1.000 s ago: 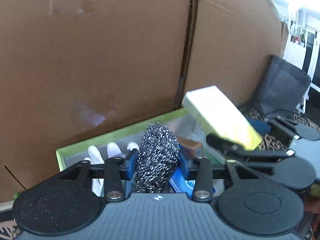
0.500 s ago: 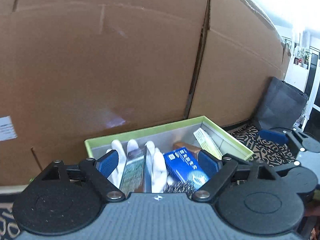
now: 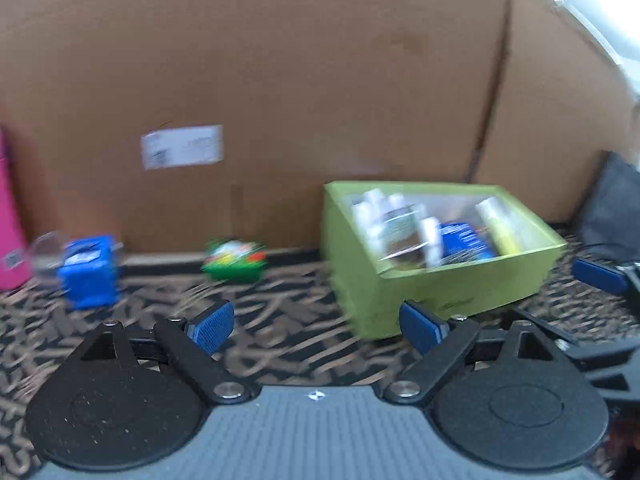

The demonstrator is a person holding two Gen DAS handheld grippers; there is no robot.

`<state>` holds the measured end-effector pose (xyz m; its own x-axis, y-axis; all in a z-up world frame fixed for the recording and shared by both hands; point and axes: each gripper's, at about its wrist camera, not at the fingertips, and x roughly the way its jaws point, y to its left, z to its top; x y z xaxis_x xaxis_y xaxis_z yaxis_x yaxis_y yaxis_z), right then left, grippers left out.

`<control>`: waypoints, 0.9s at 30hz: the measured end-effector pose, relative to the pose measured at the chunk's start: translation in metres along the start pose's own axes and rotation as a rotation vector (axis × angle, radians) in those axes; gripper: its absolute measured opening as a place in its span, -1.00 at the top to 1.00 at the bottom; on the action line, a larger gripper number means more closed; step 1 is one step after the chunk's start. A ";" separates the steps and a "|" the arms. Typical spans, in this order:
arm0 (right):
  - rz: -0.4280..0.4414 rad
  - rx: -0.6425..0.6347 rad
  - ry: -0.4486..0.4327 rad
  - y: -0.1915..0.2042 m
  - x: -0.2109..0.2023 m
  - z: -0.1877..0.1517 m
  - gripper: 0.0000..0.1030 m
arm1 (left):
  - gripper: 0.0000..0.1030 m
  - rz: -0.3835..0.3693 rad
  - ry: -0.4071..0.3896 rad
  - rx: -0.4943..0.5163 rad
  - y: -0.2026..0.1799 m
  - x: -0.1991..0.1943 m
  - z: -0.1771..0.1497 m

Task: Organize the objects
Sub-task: 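Withdraw both tools from the shoebox toward the remaining items, then grasp the blue square box with left tool while right tool grasps green gift box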

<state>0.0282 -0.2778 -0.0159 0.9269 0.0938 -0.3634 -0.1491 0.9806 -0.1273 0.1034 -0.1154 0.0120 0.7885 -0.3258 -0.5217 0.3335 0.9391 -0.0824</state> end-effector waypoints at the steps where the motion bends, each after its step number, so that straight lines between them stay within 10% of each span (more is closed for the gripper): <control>1: 0.013 -0.004 0.012 0.008 -0.002 -0.003 -1.00 | -0.80 0.030 0.005 -0.001 0.006 -0.002 -0.004; 17: 0.207 -0.065 0.105 0.106 0.015 -0.012 -1.00 | -0.80 0.184 0.072 -0.088 0.094 -0.018 -0.037; 27: 0.276 -0.086 0.125 0.137 0.041 -0.004 -1.00 | -0.80 0.304 0.044 -0.134 0.159 0.025 0.005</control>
<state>0.0446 -0.1397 -0.0517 0.7988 0.3271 -0.5050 -0.4224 0.9025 -0.0836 0.1794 0.0255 -0.0099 0.8172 -0.0262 -0.5758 0.0135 0.9996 -0.0264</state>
